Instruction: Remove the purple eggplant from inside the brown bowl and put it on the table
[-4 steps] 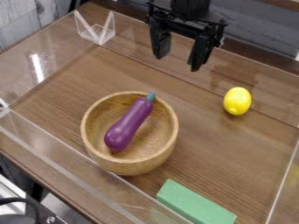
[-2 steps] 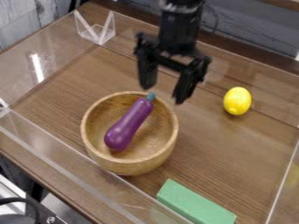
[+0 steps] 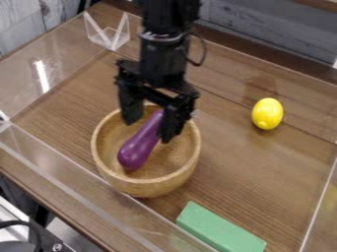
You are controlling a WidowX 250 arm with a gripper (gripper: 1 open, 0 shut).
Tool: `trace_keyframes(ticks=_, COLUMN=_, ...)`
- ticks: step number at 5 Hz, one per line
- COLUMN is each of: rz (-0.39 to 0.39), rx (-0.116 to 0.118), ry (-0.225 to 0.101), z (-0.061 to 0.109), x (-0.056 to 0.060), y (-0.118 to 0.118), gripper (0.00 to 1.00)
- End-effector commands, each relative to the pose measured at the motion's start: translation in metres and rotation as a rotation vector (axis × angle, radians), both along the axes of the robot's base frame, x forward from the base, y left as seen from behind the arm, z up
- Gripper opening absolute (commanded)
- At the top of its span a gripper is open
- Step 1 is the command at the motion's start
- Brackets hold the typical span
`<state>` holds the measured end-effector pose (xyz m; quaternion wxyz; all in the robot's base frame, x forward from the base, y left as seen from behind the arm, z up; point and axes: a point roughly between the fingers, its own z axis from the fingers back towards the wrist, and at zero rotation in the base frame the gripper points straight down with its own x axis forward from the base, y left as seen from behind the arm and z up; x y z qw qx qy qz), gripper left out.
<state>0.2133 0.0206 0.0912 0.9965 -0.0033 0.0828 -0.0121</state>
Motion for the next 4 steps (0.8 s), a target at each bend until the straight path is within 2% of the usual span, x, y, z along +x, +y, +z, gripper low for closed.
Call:
trace_keyframes(ticks=1, rz=0.003, rx=0.006, ry=-0.036, z=0.002, x=-0.004, y=0.010, gripper=1.00)
trace_keyframes(ticks=2, rz=0.013, rx=-0.002, ry=-0.034, z=-0.007, x=-0.010, y=0.014, gripper=1.00)
trace_keyframes(ticks=4, rz=0.021, rx=-0.009, ry=-0.055, z=-0.022, x=-0.009, y=0.017, gripper=1.00)
